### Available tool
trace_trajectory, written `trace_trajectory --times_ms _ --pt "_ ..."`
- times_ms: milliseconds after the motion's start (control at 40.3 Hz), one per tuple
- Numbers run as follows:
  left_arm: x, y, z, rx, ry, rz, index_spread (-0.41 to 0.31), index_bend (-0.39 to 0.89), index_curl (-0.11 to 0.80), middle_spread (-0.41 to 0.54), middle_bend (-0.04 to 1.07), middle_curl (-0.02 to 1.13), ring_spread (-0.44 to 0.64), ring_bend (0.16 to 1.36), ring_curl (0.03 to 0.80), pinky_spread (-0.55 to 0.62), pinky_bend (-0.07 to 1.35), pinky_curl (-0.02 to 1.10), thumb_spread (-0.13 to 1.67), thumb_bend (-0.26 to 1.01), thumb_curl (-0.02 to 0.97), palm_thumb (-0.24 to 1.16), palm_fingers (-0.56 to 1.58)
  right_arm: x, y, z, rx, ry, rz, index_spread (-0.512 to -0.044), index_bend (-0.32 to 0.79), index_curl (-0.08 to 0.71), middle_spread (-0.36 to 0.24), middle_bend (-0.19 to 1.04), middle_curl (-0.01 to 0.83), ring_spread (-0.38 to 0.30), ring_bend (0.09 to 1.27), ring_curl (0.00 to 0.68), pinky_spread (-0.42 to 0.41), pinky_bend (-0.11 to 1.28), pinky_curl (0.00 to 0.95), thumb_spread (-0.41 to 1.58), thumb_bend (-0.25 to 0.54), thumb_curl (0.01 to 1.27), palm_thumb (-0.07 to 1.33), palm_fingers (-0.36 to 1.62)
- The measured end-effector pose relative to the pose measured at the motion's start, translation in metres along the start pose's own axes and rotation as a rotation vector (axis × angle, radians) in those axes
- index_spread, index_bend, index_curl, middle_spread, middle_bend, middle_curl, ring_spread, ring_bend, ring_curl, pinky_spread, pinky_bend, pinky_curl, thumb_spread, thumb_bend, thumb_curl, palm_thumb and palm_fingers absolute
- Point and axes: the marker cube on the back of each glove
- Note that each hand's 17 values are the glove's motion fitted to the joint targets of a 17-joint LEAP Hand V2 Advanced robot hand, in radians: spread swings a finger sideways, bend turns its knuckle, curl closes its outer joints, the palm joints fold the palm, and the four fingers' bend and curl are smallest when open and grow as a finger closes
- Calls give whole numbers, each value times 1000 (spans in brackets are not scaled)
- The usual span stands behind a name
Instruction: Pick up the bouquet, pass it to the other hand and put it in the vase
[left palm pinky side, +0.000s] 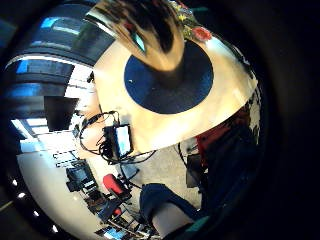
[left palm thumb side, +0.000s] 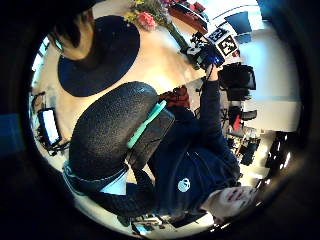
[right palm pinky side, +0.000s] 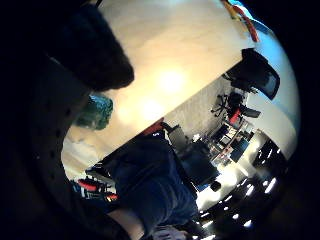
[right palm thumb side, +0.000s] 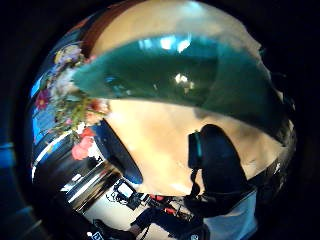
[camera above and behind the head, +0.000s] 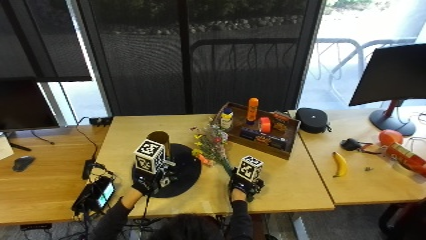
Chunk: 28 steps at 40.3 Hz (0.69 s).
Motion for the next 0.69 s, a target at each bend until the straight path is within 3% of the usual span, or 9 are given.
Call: trace_trajectory --times_ms 74,174,298,372,446,521,694 --pt "3 4 -2 -8 -8 2 -66 174 355 137 181 353 257 456 272 389 193 293 1121 -19 254 67 321 0 1 0 131 14 70 -101 49 61 -34 374 422 -129 712 385 16 714 371 1146 54 359 669 576" --pt "12 13 -6 -23 -23 23 -67 193 366 140 175 350 261 444 270 390 186 293 1124 -18 256 68 331 -1 -7 4 147 22 91 -120 73 72 -74 460 453 -143 670 378 -7 684 361 1147 82 392 756 642" --pt "22 22 -8 -31 -44 45 -73 207 384 137 163 343 263 434 271 391 182 292 1137 -11 261 89 337 0 -12 3 210 44 133 -157 140 109 -106 416 448 -183 693 387 -45 643 349 1121 119 439 876 728" --pt "26 25 -10 -26 -56 48 -74 203 391 133 167 342 265 431 272 386 181 291 1141 -14 263 92 338 -6 -19 2 246 -14 74 -181 181 151 -118 389 448 -200 662 388 -71 608 341 1100 124 459 919 790" --pt "29 29 -11 -28 -68 48 -81 209 399 131 165 339 262 426 272 385 178 290 1145 -14 263 99 342 -10 -2 0 247 -135 -32 -199 236 193 -123 388 456 -217 623 385 -111 548 327 1059 108 476 938 897" --pt "29 30 -10 -33 -77 49 -83 242 414 130 156 334 262 415 271 384 170 286 1153 -10 265 108 355 -14 2 1 266 -197 -76 -210 331 239 -132 395 469 -226 607 387 -208 464 313 903 95 522 990 1058" --pt "27 31 -8 -43 -83 34 -93 272 433 120 156 325 257 404 272 377 178 282 1173 -10 267 129 360 -17 8 7 328 -246 -117 -221 366 327 -152 394 510 -230 600 432 -254 446 356 671 75 594 1076 1155"
